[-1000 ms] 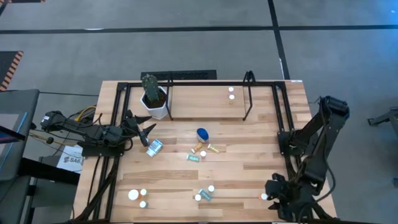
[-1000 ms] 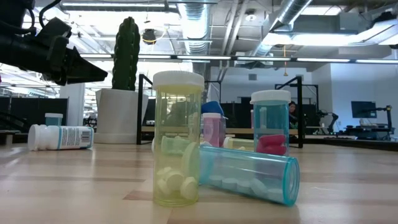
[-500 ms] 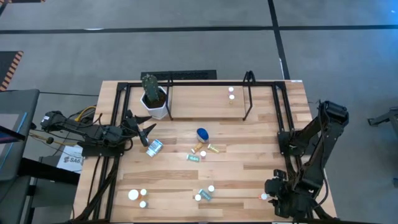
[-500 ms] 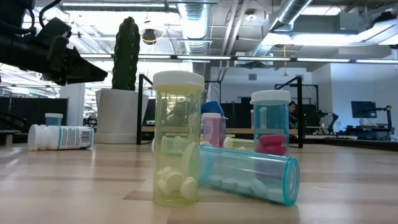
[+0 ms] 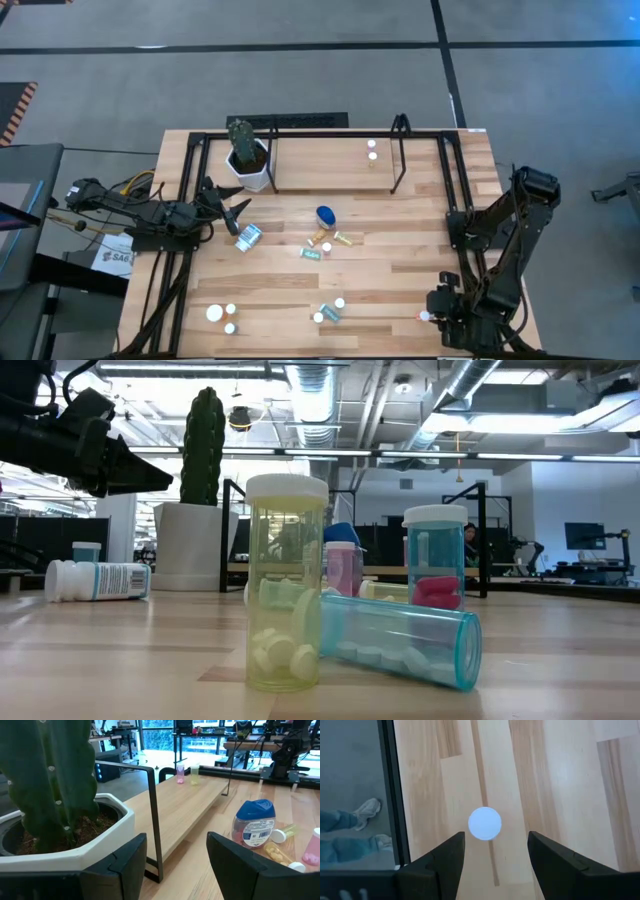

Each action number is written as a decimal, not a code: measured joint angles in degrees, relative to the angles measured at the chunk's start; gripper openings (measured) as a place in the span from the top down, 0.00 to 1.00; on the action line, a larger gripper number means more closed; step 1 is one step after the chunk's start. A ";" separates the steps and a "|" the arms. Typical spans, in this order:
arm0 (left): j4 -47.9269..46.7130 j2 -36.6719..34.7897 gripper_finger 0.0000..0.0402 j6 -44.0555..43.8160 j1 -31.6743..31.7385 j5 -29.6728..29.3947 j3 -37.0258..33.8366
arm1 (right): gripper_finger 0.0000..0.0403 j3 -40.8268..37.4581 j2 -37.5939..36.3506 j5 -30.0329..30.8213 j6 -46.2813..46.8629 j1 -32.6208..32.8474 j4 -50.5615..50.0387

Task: Pick and place medicine bottles onto shelf by color
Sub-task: Put the small orange pill bottle on the shelf

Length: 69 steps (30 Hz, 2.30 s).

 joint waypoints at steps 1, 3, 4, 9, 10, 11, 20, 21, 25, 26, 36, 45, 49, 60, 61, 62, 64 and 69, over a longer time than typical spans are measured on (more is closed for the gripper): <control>-0.02 0.00 0.51 0.00 -0.01 0.01 0.00 | 0.41 0.00 0.00 0.01 0.00 0.00 0.01; 0.00 0.00 0.51 0.00 0.00 0.00 0.00 | 0.41 0.00 0.00 0.27 0.04 0.00 0.05; 0.00 -0.01 0.51 0.00 -0.01 0.00 0.00 | 0.41 0.00 0.00 0.48 0.04 0.00 0.07; 0.00 0.00 0.51 0.00 0.00 0.02 0.00 | 0.41 0.00 0.00 1.38 0.04 0.00 0.24; 0.00 0.00 0.51 0.00 0.00 0.00 0.00 | 0.41 0.00 0.05 1.41 0.04 0.00 0.37; 0.00 -0.01 0.51 0.00 -0.01 0.01 0.00 | 0.41 0.00 0.42 1.45 0.02 0.00 0.58; -0.01 -0.01 0.51 0.00 -0.01 0.00 0.00 | 0.41 0.00 5.93 2.40 1.50 0.00 3.83; -0.01 0.00 0.51 0.00 -0.01 0.01 0.00 | 0.41 0.00 6.45 2.58 1.57 0.00 3.81; 0.00 -0.02 0.51 0.00 0.00 0.02 0.00 | 0.41 -0.01 7.91 2.64 1.62 -0.06 3.87; 0.00 -0.02 0.51 0.00 0.00 0.00 0.00 | 0.41 0.00 8.19 2.65 1.62 -0.15 4.20; 0.00 0.00 0.51 0.00 0.00 0.00 0.00 | 0.58 0.00 8.46 2.38 1.33 -1.89 4.70; -0.01 0.00 0.51 0.00 0.00 0.02 0.00 | 0.73 0.27 8.20 -0.35 1.11 -3.50 4.59; 0.00 0.00 0.51 0.00 0.00 0.01 0.00 | 0.66 1.80 7.38 -1.45 -1.58 -5.50 4.33; -0.02 0.00 0.51 0.00 0.00 0.00 0.00 | 0.70 6.89 4.45 -2.15 -17.61 -21.40 0.75; 0.00 -0.01 0.51 0.00 -0.01 0.00 0.00 | 0.70 7.55 4.29 -2.16 -18.98 -23.38 -0.17; 0.00 0.00 0.51 0.00 0.00 0.00 0.00 | 0.69 8.25 4.23 -2.15 -20.50 -25.38 -1.04; 0.00 0.00 0.51 0.00 0.00 0.00 0.00 | 0.68 9.80 4.22 -2.14 -23.97 -29.22 -2.92; -0.01 0.00 0.51 0.00 -0.01 0.01 0.00 | 0.65 13.27 4.22 -2.14 -34.98 -38.94 -4.62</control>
